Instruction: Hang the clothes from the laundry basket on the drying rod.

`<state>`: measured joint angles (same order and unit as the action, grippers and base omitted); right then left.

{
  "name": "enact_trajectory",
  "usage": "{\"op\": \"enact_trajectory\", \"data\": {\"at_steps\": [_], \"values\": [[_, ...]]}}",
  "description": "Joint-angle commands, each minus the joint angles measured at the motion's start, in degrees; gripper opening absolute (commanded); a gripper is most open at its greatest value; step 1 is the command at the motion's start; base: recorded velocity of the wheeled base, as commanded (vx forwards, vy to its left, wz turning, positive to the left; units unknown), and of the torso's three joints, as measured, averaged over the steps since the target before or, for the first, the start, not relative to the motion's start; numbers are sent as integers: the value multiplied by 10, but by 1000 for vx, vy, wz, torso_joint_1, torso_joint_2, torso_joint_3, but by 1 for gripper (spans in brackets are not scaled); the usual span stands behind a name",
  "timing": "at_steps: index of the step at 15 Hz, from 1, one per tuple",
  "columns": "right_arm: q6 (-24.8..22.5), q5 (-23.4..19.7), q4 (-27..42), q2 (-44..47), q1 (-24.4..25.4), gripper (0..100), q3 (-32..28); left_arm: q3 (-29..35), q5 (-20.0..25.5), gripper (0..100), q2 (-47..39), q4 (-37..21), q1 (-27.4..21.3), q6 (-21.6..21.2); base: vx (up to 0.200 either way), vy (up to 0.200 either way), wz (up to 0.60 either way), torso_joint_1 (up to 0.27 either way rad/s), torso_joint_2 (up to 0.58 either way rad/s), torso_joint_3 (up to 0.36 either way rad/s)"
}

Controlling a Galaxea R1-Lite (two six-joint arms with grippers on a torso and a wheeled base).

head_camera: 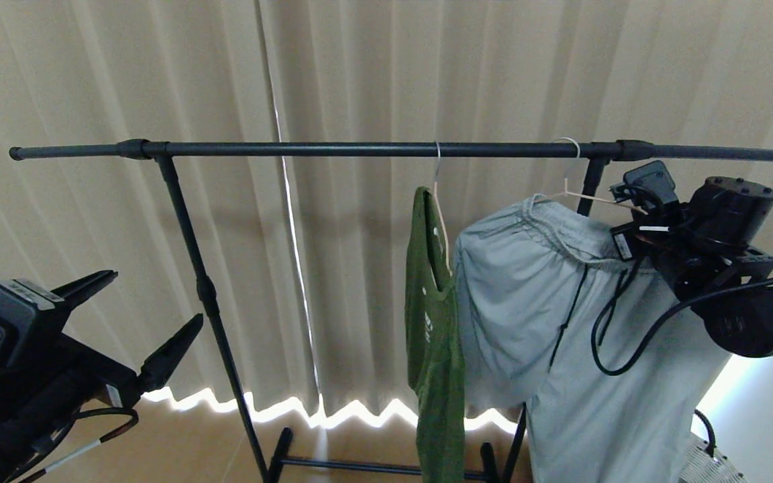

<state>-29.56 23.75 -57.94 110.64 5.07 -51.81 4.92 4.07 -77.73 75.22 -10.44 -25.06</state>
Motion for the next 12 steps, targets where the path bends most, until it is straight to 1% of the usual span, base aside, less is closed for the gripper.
{"op": "enact_trajectory", "data": {"at_steps": [1,6,7,9,11,12], "values": [[0,-1,-1,1,17,0,6,0,0,100,0,0,0,0,0,0,0,0,0,0],[3,-6,-1,-4,42,0,26,-15,0,100,0,1,0,1,0,0,0,0,0,0],[5,-7,-2,-7,45,100,36,-15,0,100,0,1,0,2,0,0,0,0,0,0],[21,-14,-16,-7,56,100,51,-16,0,100,0,1,1,3,0,0,0,0,0,0],[28,-68,-67,-3,68,100,80,-17,0,100,1,1,1,5,0,0,0,0,0,0],[27,-121,-99,0,68,100,102,-23,0,100,2,2,1,5,0,0,0,0,0,0]]}}
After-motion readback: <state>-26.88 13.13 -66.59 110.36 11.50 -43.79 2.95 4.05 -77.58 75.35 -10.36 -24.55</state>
